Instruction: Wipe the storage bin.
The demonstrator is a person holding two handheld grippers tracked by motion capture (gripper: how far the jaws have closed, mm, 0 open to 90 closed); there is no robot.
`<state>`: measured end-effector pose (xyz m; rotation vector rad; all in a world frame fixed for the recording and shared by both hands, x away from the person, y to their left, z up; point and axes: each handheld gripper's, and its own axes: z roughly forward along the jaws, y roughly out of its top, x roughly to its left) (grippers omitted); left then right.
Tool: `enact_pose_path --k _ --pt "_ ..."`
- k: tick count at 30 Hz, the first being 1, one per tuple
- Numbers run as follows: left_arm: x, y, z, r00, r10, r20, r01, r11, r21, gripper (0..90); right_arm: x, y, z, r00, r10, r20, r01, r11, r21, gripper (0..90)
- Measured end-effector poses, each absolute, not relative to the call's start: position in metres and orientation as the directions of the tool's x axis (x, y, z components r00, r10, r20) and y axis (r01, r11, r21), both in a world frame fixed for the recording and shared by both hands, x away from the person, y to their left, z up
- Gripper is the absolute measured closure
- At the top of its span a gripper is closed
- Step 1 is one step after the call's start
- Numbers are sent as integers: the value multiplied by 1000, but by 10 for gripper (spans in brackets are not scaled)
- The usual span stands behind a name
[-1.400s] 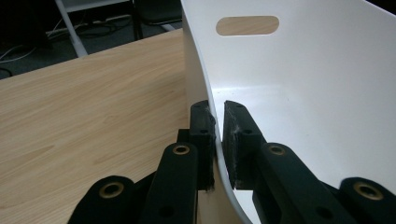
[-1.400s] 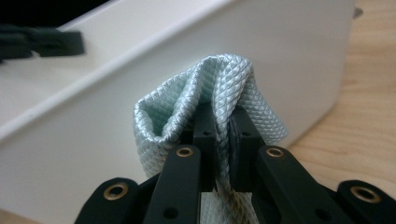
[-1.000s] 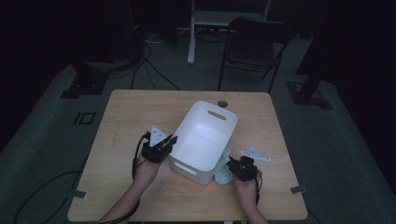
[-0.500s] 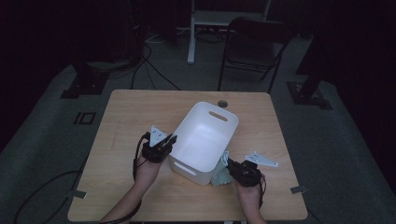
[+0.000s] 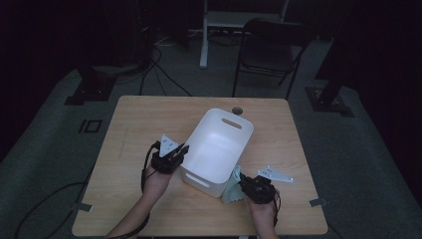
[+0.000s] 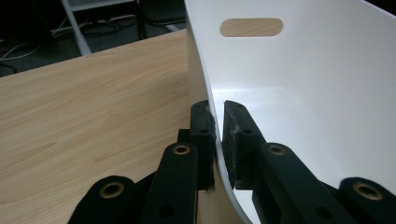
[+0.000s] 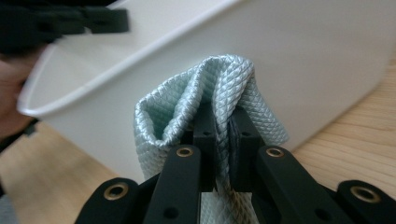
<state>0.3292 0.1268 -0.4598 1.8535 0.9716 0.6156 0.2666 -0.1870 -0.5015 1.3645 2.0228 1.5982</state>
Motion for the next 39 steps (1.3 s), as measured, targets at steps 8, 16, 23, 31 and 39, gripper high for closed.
enact_pose_path --k 8,16,23,31,39 --pt "330 126 -460 560 828 19 360 -264 895 821 287 -188 -520 -487 802 345 565 -12 825 841" --pt "329 125 -460 536 844 14 371 -250 895 812 301 -192 -540 -448 816 366 632 0 775 840" --pt "329 126 -460 535 845 17 371 -253 894 804 313 -198 -540 -433 816 382 644 -16 765 839" --pt "331 128 -461 544 839 -12 382 -234 894 759 321 -208 -518 -449 806 385 579 -66 813 837" --pt "332 128 -461 556 831 -8 375 -243 895 715 330 -228 -503 -402 836 374 535 -118 837 835"
